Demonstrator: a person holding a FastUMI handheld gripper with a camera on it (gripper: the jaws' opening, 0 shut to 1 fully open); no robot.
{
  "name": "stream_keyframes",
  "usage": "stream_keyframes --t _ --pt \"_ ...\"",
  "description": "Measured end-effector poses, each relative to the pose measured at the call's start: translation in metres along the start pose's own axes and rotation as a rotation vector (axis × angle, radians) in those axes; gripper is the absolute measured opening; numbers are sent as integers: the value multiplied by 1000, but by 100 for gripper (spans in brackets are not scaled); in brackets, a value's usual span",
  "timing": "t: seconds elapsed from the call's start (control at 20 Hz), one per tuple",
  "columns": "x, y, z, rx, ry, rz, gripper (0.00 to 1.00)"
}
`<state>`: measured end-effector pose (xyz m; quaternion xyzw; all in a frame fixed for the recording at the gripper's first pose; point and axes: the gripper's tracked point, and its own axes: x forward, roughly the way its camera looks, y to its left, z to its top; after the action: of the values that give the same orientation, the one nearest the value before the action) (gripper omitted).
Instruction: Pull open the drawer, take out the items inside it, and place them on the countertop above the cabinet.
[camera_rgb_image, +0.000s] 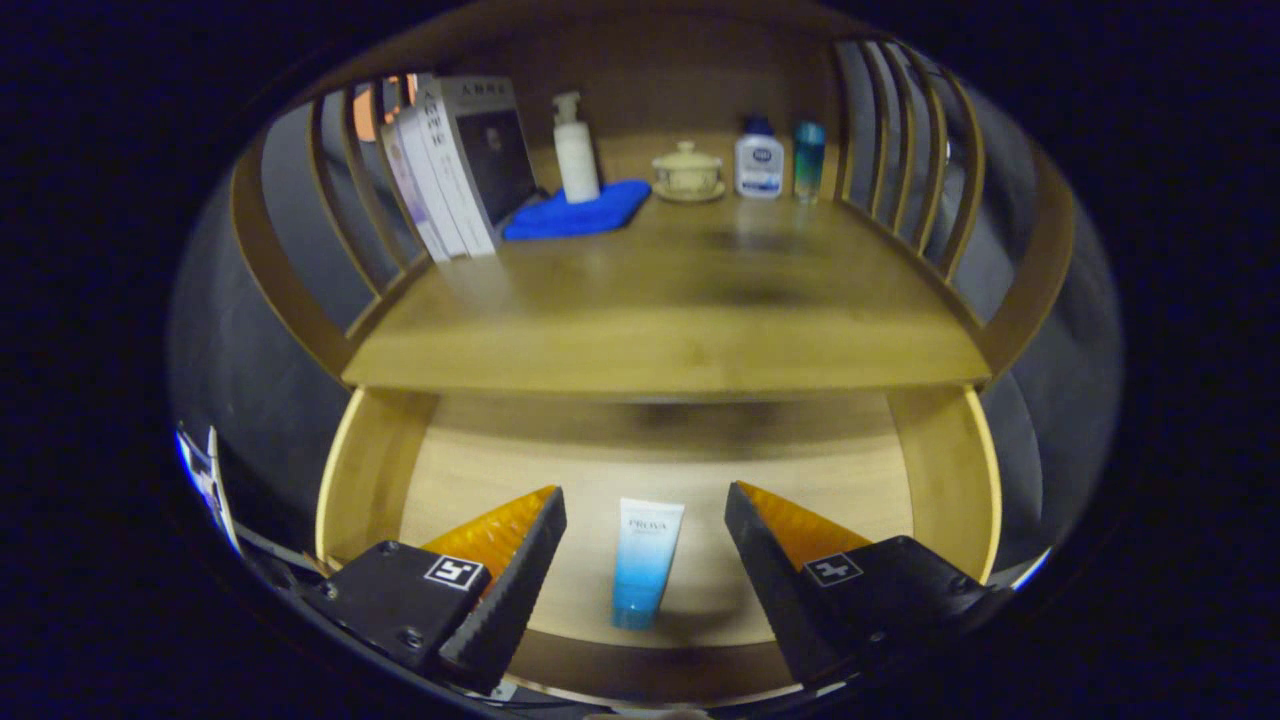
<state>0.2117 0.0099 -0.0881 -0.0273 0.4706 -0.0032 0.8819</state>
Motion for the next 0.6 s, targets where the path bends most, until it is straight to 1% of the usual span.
stream_keyframes --t 0.1,0.25,0.3,0.45,0.6 --pt "17 -3 -16 10 79 -22 100" --pt "30 3 -36 44 194 1 99" --pt "33 3 -42 47 224 -6 99" --pt "41 1 -55 13 259 -59 99" --pt "48 0 -67 38 295 -71 97"
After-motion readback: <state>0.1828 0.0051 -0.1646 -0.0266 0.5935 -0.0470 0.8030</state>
